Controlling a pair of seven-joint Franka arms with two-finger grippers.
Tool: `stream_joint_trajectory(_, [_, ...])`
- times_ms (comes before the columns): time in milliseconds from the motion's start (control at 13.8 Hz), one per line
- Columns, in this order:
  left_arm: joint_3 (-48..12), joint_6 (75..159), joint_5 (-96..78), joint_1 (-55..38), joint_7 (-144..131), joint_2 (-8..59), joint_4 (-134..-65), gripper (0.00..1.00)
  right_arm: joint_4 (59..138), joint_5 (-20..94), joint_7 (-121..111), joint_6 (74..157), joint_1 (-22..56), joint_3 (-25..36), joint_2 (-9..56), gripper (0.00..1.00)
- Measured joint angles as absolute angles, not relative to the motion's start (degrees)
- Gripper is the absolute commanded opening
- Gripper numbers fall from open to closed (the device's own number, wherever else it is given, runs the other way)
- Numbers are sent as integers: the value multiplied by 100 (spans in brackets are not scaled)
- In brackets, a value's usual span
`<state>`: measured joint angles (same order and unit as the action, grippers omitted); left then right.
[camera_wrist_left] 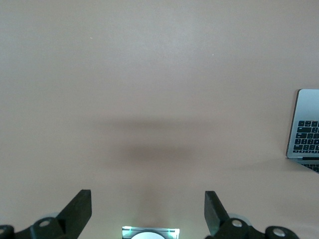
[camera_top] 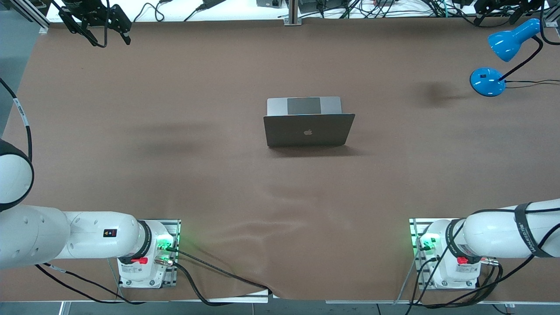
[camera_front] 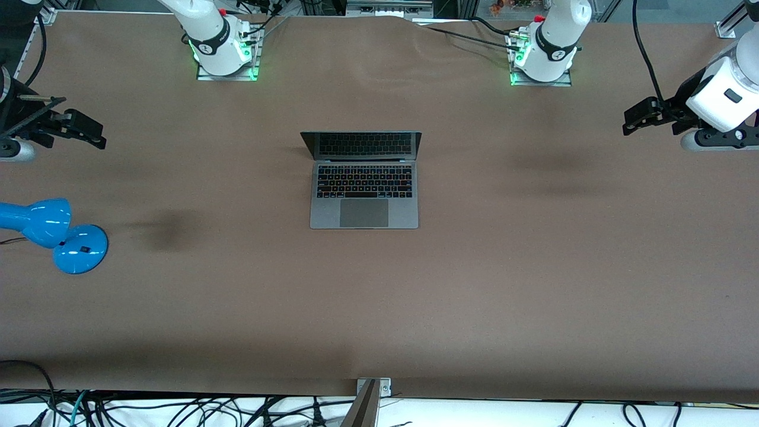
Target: Close laptop with both arms from behind
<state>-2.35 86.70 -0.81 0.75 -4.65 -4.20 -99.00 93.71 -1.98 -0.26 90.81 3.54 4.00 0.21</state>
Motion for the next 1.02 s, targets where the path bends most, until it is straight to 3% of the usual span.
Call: stream_joint_trajectory(1017, [-236, 8545, -107, 69, -443, -405, -9919, 100, 9371, -187, -26, 9076, 354, 401, 24, 100])
